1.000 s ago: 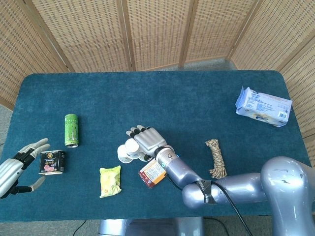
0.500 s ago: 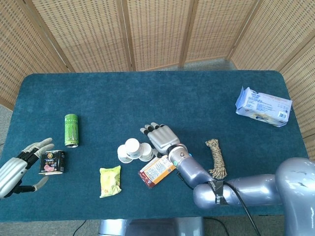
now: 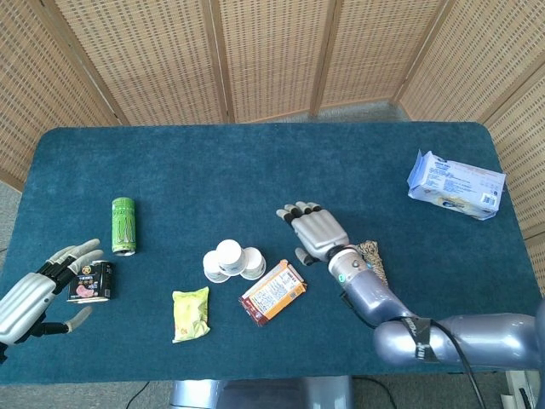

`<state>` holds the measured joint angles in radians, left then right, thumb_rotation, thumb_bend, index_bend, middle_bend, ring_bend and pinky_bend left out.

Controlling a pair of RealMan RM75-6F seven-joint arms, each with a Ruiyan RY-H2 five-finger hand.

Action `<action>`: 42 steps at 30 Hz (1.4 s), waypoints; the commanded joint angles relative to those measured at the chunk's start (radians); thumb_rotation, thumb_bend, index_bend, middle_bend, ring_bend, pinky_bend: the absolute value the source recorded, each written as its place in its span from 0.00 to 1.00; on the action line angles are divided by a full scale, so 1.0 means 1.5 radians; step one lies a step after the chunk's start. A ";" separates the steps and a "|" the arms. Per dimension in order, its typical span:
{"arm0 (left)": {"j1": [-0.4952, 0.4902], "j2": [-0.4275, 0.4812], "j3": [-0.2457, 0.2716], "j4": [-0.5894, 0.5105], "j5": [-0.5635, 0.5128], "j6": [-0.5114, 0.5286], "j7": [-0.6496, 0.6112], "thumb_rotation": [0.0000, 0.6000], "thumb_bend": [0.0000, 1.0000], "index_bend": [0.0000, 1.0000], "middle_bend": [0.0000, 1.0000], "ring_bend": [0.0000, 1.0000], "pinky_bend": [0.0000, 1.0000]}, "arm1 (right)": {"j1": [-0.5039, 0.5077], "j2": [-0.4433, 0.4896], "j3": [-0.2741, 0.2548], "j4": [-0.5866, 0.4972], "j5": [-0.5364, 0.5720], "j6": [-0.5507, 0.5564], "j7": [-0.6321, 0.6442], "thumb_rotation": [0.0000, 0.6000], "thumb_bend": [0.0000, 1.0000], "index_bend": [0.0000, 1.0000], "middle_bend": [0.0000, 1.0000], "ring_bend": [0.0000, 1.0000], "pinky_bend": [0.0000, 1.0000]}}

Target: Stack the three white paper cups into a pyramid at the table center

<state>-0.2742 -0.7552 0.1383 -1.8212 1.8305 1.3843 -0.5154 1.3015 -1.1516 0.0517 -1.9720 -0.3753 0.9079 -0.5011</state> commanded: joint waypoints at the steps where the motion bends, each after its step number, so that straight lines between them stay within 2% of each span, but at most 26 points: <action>1: -0.001 0.003 -0.002 -0.009 0.000 -0.001 0.007 1.00 0.44 0.00 0.00 0.00 0.06 | -0.043 0.028 -0.008 -0.004 -0.049 0.002 0.034 1.00 0.51 0.00 0.00 0.00 0.12; 7: 0.000 0.007 -0.005 -0.028 -0.004 -0.001 0.021 1.00 0.44 0.00 0.00 0.00 0.05 | -0.110 0.062 -0.017 0.000 -0.129 0.011 0.083 1.00 0.51 0.00 0.00 0.00 0.10; 23: 0.030 0.009 -0.005 -0.055 -0.046 0.007 0.064 1.00 0.44 0.00 0.00 0.00 0.00 | -0.354 0.086 -0.039 0.062 -0.408 0.150 0.275 1.00 0.50 0.00 0.00 0.00 0.07; 34: 0.078 -0.004 0.019 -0.034 -0.044 0.036 0.062 1.00 0.44 0.00 0.00 0.00 0.00 | -0.507 0.080 -0.062 0.109 -0.499 0.252 0.361 1.00 0.46 0.00 0.00 0.00 0.00; 42: 0.148 -0.023 0.038 -0.007 -0.046 0.109 0.086 1.00 0.44 0.00 0.00 0.00 0.00 | -0.599 0.084 -0.075 0.113 -0.534 0.310 0.379 1.00 0.44 0.00 0.00 0.00 0.00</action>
<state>-0.0779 -0.7814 0.1851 -1.8418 1.7604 1.5213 -0.3995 0.4236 -1.0293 -0.0557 -1.8022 -1.1652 1.3555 0.0597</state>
